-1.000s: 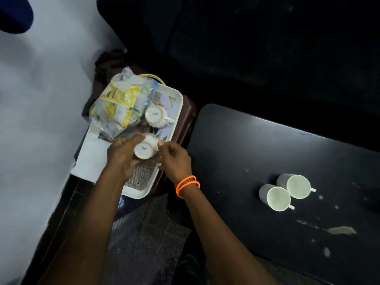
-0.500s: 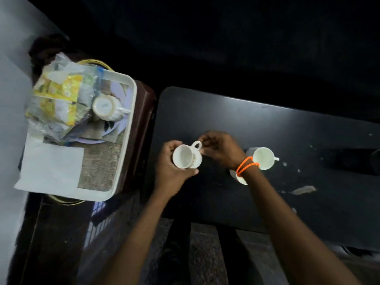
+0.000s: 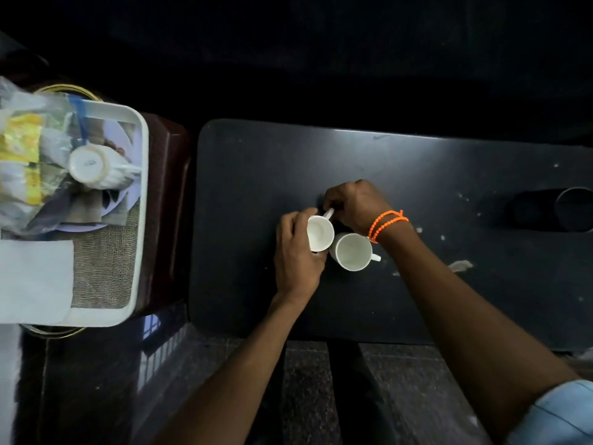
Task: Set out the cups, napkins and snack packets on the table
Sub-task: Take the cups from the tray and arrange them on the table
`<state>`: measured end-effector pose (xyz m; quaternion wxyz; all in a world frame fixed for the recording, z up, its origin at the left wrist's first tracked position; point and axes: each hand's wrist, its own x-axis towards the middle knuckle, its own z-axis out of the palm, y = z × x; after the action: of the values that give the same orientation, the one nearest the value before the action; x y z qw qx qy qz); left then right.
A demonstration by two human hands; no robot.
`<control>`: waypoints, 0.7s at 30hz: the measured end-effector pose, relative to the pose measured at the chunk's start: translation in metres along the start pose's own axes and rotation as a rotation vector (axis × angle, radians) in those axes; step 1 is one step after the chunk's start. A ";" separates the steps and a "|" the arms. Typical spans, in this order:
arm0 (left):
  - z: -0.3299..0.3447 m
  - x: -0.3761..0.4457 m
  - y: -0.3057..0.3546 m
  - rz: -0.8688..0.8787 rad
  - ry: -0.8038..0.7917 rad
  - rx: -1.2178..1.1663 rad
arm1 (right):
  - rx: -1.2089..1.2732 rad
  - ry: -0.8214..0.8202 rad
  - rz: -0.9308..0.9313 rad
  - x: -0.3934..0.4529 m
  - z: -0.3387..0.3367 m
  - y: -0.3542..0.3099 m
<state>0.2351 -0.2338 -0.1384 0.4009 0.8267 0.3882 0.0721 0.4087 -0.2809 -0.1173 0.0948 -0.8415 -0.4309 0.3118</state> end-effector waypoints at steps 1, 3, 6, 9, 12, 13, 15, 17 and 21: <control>0.002 -0.001 0.000 -0.006 -0.003 0.007 | -0.002 0.005 -0.006 0.000 0.001 0.001; 0.004 -0.005 0.001 -0.020 -0.016 0.015 | -0.001 -0.003 -0.009 0.000 0.000 0.002; 0.003 -0.009 0.003 -0.041 -0.057 -0.007 | -0.015 -0.058 -0.003 -0.001 -0.005 0.003; -0.005 -0.011 0.000 -0.039 -0.119 -0.061 | -0.032 -0.131 0.037 0.002 -0.014 -0.001; -0.027 -0.005 -0.011 -0.042 -0.189 -0.100 | 0.046 -0.109 0.101 0.011 -0.026 -0.012; -0.040 0.000 -0.015 -0.051 -0.204 -0.110 | 0.090 -0.073 0.113 0.015 -0.030 -0.020; -0.075 0.016 -0.026 -0.054 -0.132 -0.150 | 0.170 0.032 0.107 0.025 -0.034 -0.048; -0.118 0.040 -0.041 -0.116 0.132 -0.214 | 0.263 0.101 0.067 0.038 -0.029 -0.087; -0.202 0.092 -0.080 -0.451 0.712 -0.374 | 0.454 0.025 -0.020 0.068 -0.006 -0.173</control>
<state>0.1651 -0.0165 -0.0781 0.3905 0.5587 0.6523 0.3315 0.3268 -0.1213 -0.0683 0.2904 -0.7981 -0.3568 0.3892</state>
